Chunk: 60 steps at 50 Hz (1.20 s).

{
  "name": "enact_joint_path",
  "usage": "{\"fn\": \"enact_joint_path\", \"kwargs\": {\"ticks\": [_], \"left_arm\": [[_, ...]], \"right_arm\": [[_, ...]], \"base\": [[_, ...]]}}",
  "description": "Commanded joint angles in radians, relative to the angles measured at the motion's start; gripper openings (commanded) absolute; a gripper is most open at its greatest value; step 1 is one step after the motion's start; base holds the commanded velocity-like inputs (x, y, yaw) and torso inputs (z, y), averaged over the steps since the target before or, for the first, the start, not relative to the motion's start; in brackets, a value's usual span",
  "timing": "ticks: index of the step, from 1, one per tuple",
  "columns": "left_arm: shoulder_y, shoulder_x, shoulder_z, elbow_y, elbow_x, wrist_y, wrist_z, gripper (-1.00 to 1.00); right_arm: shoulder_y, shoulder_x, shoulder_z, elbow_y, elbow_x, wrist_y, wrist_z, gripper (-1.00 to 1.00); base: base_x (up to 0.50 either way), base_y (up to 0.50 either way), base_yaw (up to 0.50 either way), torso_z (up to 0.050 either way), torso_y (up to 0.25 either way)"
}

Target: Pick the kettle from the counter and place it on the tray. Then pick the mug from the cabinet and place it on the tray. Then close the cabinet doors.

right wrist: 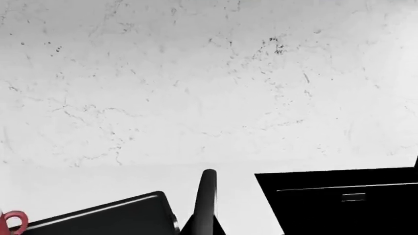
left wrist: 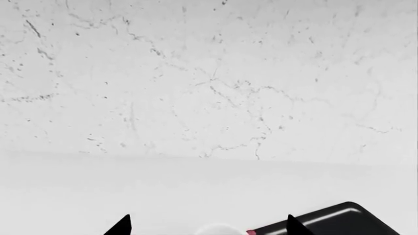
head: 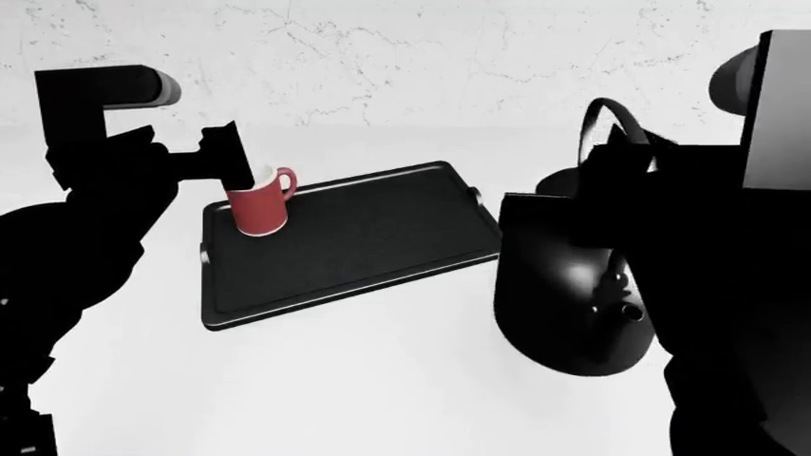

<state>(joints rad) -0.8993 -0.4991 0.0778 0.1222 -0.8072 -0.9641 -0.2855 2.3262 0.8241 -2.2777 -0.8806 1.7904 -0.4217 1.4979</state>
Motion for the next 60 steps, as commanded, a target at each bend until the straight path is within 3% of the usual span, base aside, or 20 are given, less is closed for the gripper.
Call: {"fn": "enact_joint_path", "kwargs": {"ticks": [1, 16, 39, 48, 60], "left_arm": [[0.003, -0.002, 0.004, -0.005, 0.001, 0.009, 0.006, 1.00], [0.013, -0.014, -0.012, 0.007, -0.015, 0.008, 0.006, 1.00], [0.043, -0.025, -0.002, -0.079, 0.025, 0.083, 0.056, 1.00], [0.066, -0.035, -0.012, -0.096, 0.030, 0.103, 0.064, 1.00], [0.078, -0.036, -0.009, -0.119, 0.039, 0.122, 0.074, 1.00]], "right_arm": [[0.004, -0.038, 0.163, 0.138, 0.043, 0.113, -0.197, -1.00], [-0.051, -0.297, 0.208, 0.578, 0.001, 0.221, -0.447, -1.00], [-0.465, -0.816, 0.240, 1.645, 0.031, 0.219, -0.963, -1.00], [-0.648, -0.824, 0.650, 1.699, -0.288, 0.383, -1.002, -1.00], [-0.722, -0.824, 0.712, 1.687, -0.309, 0.380, -1.024, -1.00]], "base": [[0.00, 0.00, 0.00, 0.000, 0.000], [0.00, 0.00, 0.00, 0.000, 0.000], [0.00, 0.00, 0.00, 0.000, 0.000], [0.00, 0.00, 0.00, 0.000, 0.001], [0.00, 0.00, 0.00, 0.000, 0.001]]}}
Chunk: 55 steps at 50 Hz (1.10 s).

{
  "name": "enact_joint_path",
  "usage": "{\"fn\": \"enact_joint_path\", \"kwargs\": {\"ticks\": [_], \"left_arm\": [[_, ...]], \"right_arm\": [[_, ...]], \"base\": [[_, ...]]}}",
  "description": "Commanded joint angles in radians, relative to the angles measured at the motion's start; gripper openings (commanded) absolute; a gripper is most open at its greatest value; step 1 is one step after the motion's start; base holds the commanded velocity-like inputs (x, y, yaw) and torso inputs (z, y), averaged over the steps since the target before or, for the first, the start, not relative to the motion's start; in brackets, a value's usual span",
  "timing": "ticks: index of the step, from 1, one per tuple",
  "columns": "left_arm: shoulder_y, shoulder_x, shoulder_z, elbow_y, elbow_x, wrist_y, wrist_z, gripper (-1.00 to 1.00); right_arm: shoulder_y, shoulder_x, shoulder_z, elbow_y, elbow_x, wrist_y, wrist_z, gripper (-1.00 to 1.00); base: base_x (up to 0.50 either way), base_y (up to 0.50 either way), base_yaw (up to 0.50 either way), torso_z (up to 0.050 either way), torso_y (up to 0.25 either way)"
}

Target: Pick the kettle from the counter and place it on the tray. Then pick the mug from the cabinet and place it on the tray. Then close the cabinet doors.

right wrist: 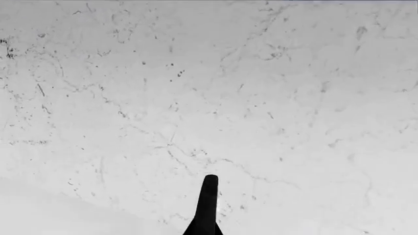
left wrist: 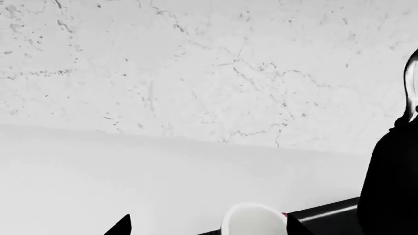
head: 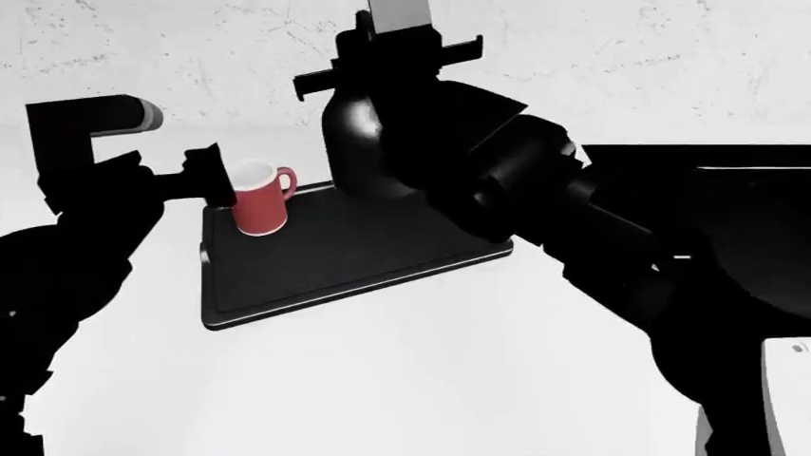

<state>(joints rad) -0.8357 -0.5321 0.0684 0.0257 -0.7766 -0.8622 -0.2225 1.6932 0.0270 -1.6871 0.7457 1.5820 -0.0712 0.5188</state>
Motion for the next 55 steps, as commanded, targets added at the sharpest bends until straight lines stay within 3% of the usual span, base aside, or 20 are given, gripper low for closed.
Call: {"fn": "enact_joint_path", "kwargs": {"ticks": [1, 33, 34, 48, 55], "left_arm": [[0.014, -0.003, 0.000, -0.025, 0.009, 0.022, 0.012, 1.00], [0.031, 0.002, 0.012, -0.086, 0.032, 0.072, 0.038, 1.00], [0.031, 0.002, 0.012, -0.087, 0.033, 0.072, 0.038, 1.00], [0.036, 0.002, 0.012, -0.090, 0.032, 0.076, 0.036, 1.00], [0.026, -0.001, 0.009, -0.083, 0.024, 0.063, 0.029, 1.00]], "right_arm": [[-0.095, -0.027, 0.122, 0.062, -0.101, 0.028, -0.046, -1.00], [-0.185, -0.027, 0.123, 0.052, -0.129, 0.045, -0.075, -1.00], [-0.183, -0.027, 0.123, 0.053, -0.127, 0.050, -0.075, 1.00], [-0.168, -0.027, 0.123, 0.058, -0.107, 0.070, -0.084, 1.00], [-0.085, -0.027, 0.128, 0.033, -0.079, 0.060, -0.071, 1.00]], "base": [[0.00, 0.00, 0.00, 0.000, 0.000], [0.00, 0.00, 0.00, 0.000, 0.001], [0.00, 0.00, 0.00, 0.000, 0.000], [0.00, 0.00, 0.00, 0.000, 0.000], [0.00, 0.00, 0.00, 0.000, 0.000]]}}
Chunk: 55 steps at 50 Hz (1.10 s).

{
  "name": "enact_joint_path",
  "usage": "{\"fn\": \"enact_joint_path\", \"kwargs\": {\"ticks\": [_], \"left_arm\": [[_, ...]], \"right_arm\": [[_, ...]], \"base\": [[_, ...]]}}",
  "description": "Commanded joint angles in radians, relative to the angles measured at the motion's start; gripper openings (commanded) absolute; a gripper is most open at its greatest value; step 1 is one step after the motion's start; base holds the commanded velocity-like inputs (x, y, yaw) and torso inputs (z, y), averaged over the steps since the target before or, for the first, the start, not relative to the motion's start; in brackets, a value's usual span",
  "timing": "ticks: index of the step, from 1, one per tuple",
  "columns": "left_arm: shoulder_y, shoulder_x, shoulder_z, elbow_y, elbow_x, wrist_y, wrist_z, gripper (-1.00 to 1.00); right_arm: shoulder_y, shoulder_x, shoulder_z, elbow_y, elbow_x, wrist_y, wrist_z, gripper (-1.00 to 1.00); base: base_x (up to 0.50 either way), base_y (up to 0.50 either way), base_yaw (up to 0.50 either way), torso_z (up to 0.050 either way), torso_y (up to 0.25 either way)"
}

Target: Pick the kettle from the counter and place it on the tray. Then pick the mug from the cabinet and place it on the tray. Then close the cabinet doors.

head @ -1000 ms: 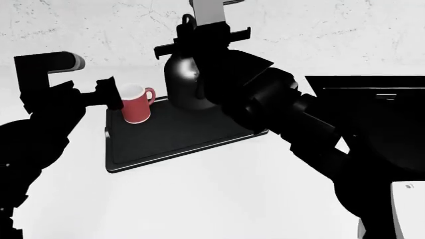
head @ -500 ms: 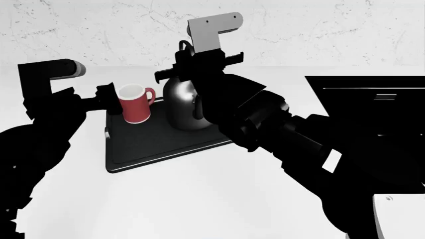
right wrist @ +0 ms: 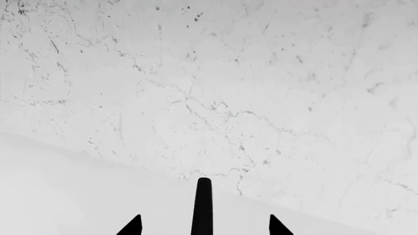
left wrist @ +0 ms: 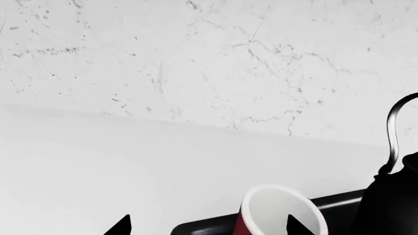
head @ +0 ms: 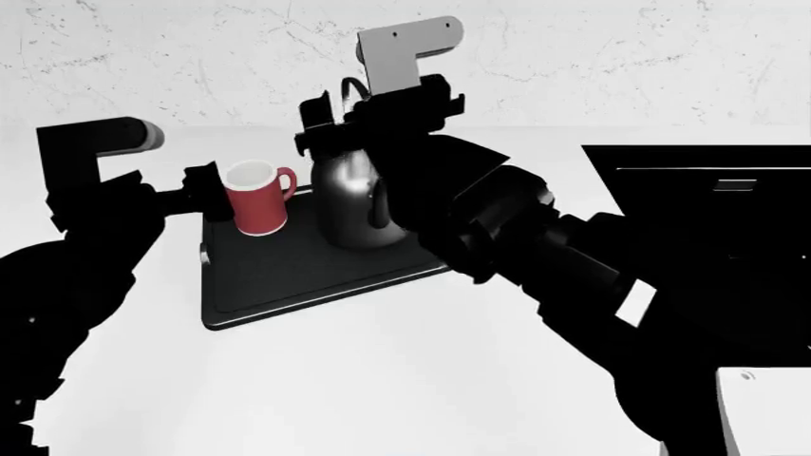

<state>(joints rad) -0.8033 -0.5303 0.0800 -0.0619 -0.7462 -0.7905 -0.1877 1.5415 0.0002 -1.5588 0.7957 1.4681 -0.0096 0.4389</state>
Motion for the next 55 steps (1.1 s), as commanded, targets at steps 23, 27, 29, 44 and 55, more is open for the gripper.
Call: {"fn": "enact_joint_path", "kwargs": {"ticks": [23, 27, 29, 44, 55], "left_arm": [[-0.031, -0.015, -0.029, 0.171, -0.090, -0.114, -0.079, 1.00], [-0.025, -0.018, -0.076, 0.289, -0.158, -0.154, -0.126, 1.00], [-0.034, -0.012, -0.106, 0.391, -0.216, -0.193, -0.181, 1.00], [-0.073, -0.003, -0.273, 0.903, -0.487, -0.264, -0.488, 1.00], [-0.085, -0.101, -0.423, 1.068, -0.664, -0.212, -0.620, 1.00]], "right_arm": [[0.194, 0.294, 0.032, -0.695, 0.032, 0.006, 0.340, 1.00], [0.195, 0.441, 0.023, -0.954, -0.019, -0.005, 0.438, 1.00], [0.201, 0.547, 0.021, -1.107, -0.055, -0.006, 0.510, 1.00], [0.160, 1.137, -0.001, -1.742, -0.290, 0.018, 0.849, 1.00], [0.443, 1.281, -0.380, -1.843, -0.398, -0.095, 0.926, 1.00]], "base": [[0.00, 0.00, 0.00, 0.000, 0.000], [0.00, 0.00, 0.00, 0.000, 0.000], [0.00, 0.00, 0.00, 0.000, 0.000], [0.00, 0.00, 0.00, 0.000, 0.000], [0.00, 0.00, 0.00, 0.000, 0.000]]}}
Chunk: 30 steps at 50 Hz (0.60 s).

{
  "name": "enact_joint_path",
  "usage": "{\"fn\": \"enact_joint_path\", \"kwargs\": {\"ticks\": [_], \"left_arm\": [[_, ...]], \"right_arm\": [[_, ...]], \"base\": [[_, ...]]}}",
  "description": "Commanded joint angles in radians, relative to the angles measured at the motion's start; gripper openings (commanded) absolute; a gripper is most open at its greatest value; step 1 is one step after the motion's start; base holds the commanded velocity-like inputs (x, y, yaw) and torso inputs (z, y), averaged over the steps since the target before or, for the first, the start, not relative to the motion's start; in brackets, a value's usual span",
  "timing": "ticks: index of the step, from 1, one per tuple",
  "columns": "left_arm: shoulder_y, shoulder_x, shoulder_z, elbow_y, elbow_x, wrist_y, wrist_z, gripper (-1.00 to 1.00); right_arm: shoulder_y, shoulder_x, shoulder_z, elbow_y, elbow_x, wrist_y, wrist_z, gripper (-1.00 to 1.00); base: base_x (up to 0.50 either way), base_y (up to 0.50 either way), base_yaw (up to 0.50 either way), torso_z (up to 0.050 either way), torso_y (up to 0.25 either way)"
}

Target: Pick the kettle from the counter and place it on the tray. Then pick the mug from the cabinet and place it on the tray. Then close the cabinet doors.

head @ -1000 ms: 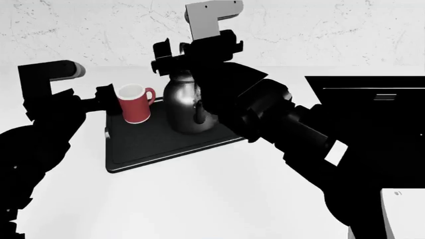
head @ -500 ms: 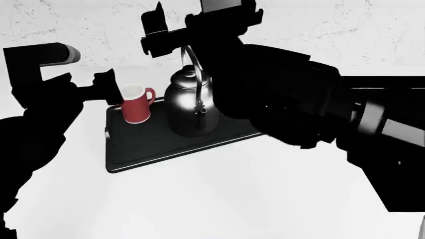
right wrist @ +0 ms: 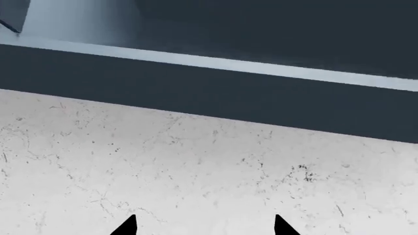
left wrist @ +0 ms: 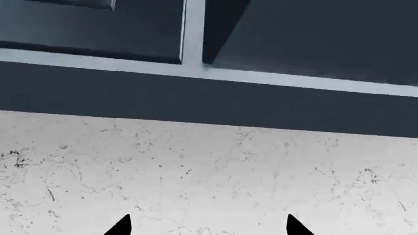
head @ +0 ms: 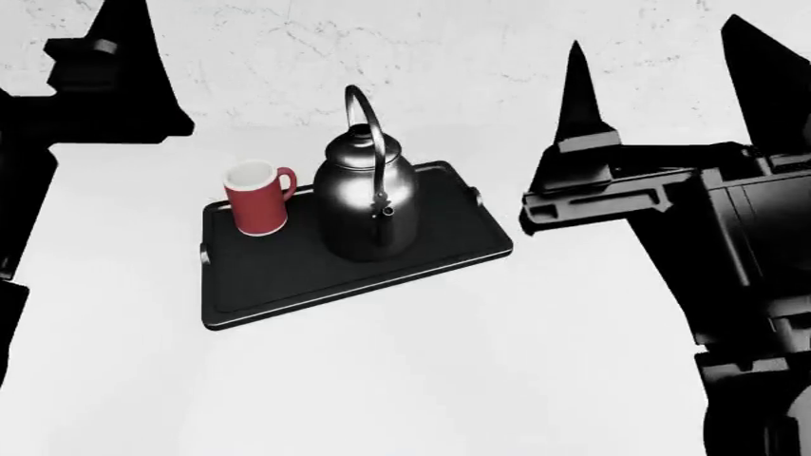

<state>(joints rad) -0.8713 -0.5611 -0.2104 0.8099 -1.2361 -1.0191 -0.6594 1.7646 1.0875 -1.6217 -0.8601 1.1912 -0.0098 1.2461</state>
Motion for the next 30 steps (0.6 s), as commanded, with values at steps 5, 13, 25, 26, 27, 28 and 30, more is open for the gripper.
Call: {"fn": "enact_joint_path", "kwargs": {"ticks": [5, 13, 25, 26, 27, 28, 30], "left_arm": [[-0.059, -0.129, -0.155, 0.221, -0.271, 0.037, -0.221, 1.00], [-0.146, -0.172, -0.159, 0.235, -0.406, 0.037, -0.318, 1.00], [-0.179, -0.090, -0.295, 0.236, -0.484, -0.108, -0.324, 1.00], [-0.185, -0.082, -0.303, 0.236, -0.493, -0.124, -0.326, 1.00], [-0.191, -0.076, -0.310, 0.236, -0.499, -0.133, -0.329, 1.00], [-0.202, -0.068, -0.318, 0.232, -0.509, -0.149, -0.334, 1.00], [-0.211, -0.061, -0.331, 0.234, -0.510, -0.160, -0.334, 1.00]], "right_arm": [[0.566, 0.148, -0.761, -0.187, -0.180, -0.241, 0.195, 1.00], [0.589, 0.168, -0.795, -0.187, -0.191, -0.254, 0.196, 1.00], [0.588, 0.157, -0.804, -0.187, -0.197, -0.260, 0.209, 1.00], [0.588, 0.156, -0.806, -0.187, -0.199, -0.262, 0.210, 1.00], [0.588, 0.157, -0.806, -0.187, -0.199, -0.262, 0.209, 1.00], [0.588, 0.158, -0.807, -0.187, -0.199, -0.262, 0.209, 1.00], [0.588, 0.163, -0.804, -0.187, -0.198, -0.261, 0.204, 1.00]], "base": [[0.00, 0.00, 0.00, 0.000, 0.000], [0.00, 0.00, 0.00, 0.000, 0.000], [0.00, 0.00, 0.00, 0.000, 0.000], [0.00, 0.00, 0.00, 0.000, 0.000], [0.00, 0.00, 0.00, 0.000, 0.000], [0.00, 0.00, 0.00, 0.000, 0.000], [0.00, 0.00, 0.00, 0.000, 0.000]]}}
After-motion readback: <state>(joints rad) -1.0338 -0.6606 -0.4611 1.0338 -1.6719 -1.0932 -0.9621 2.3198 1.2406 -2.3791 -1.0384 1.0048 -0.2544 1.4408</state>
